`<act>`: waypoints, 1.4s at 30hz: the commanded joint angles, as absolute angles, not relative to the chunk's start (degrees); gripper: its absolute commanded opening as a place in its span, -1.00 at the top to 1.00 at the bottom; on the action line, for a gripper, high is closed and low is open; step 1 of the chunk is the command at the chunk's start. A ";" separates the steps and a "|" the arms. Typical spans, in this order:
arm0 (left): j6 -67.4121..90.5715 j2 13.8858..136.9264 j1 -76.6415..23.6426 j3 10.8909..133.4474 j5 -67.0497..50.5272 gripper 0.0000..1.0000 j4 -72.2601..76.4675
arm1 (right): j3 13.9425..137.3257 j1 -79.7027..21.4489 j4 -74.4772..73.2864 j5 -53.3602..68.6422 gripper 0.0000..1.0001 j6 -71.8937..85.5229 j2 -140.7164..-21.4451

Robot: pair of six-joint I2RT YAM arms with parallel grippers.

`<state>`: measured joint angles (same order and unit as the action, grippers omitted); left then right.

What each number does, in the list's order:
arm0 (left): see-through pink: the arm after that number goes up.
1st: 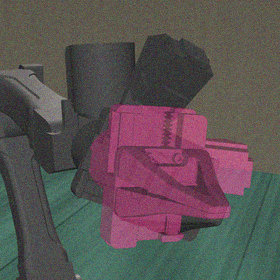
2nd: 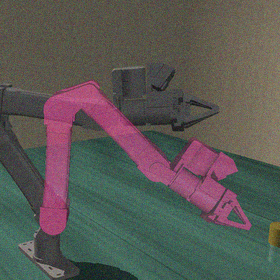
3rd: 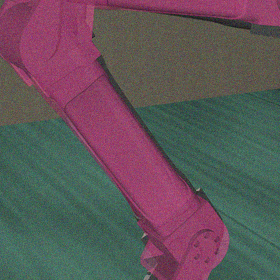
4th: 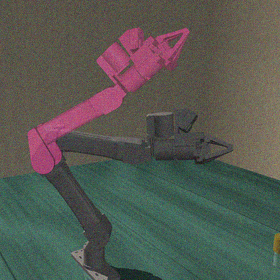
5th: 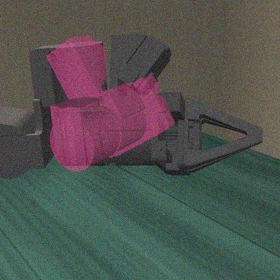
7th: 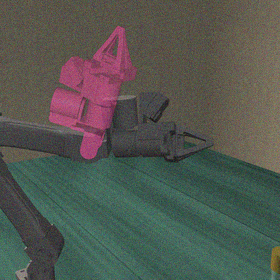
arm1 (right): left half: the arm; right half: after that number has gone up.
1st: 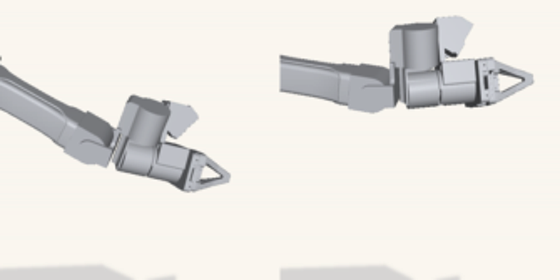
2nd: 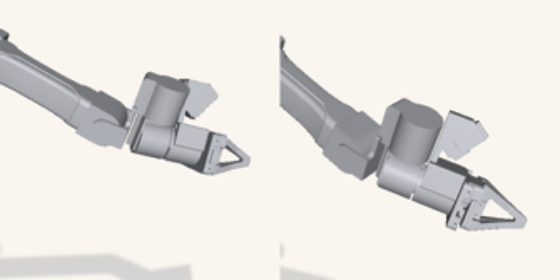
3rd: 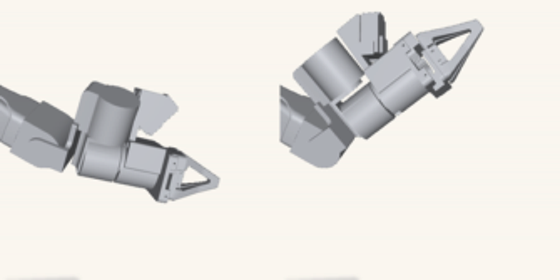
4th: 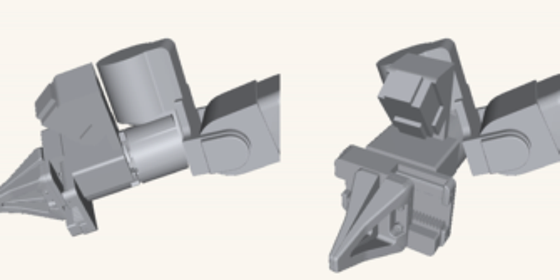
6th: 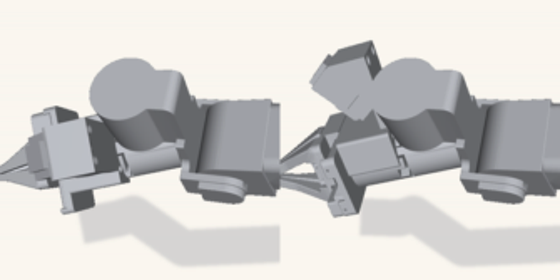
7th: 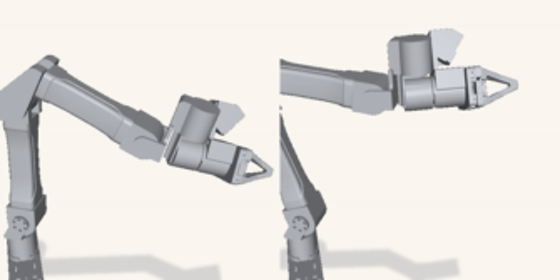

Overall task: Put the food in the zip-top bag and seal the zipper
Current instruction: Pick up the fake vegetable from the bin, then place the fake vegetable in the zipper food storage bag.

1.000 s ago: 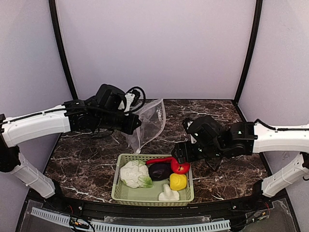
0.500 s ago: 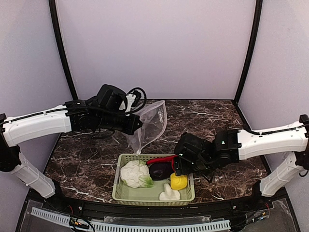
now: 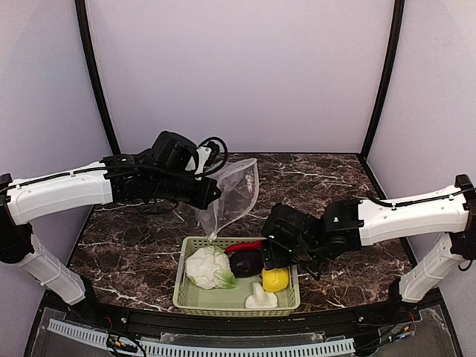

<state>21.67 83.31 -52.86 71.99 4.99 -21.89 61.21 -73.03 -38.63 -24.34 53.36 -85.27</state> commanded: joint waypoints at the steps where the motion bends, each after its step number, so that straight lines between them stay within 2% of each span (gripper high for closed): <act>1: 21.97 83.28 -52.52 73.40 4.60 0.99 -21.68 | 62.97 -73.40 -37.11 -25.74 -0.67 53.06 -86.89; 15: 21.62 82.55 -52.44 73.46 3.42 0.99 -21.86 | 64.06 -73.45 -37.55 -26.39 -0.37 52.15 -82.09; 23: 21.84 80.45 -52.47 73.48 0.17 0.99 -22.33 | 65.40 -73.47 -21.71 -19.49 -0.33 38.96 -73.31; 34: 21.83 79.01 -52.47 74.18 -4.43 0.99 -22.74 | 69.21 -67.36 -4.43 -7.94 -0.31 28.41 -80.08; 42: 23.08 77.96 -52.47 73.70 -7.23 0.99 -20.92 | 68.44 -63.56 -1.18 -7.94 -0.27 27.34 -82.89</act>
